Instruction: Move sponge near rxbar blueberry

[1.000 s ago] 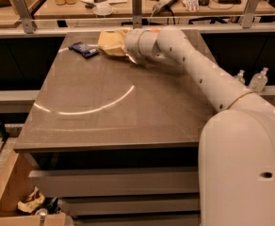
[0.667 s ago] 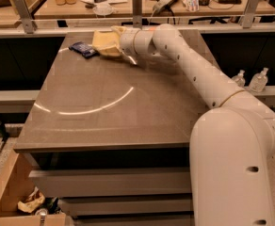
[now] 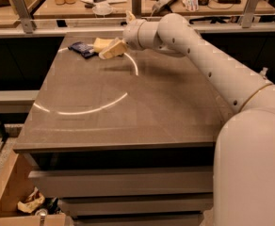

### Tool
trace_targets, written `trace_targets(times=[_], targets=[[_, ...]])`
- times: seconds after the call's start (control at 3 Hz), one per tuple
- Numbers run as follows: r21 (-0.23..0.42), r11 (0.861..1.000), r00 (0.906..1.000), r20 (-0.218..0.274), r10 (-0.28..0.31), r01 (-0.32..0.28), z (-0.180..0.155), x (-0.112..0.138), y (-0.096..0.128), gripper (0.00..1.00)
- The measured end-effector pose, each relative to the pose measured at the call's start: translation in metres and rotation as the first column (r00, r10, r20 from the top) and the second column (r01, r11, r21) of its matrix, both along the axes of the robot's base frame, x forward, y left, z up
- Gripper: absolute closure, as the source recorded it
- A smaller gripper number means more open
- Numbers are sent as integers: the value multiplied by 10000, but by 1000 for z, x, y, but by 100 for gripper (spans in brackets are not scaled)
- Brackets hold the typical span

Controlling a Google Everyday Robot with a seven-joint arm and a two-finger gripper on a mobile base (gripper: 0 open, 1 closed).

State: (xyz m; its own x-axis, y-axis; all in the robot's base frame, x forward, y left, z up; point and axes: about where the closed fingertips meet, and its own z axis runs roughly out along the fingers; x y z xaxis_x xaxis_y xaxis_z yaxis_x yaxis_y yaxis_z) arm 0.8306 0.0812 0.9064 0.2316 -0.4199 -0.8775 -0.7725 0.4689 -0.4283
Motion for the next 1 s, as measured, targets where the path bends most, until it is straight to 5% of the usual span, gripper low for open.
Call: trace_targets(times=[0.33, 0.67, 1.0], targets=[[-287, 9891, 9878, 615, -1428, 1447, 46, -25, -49, 0], [-749, 9457, 9362, 1858, -2984, 3163, 100, -47, -88, 0], [-629, 9234, 8977, 2677, -3499, 3786, 136, -62, -94, 0]])
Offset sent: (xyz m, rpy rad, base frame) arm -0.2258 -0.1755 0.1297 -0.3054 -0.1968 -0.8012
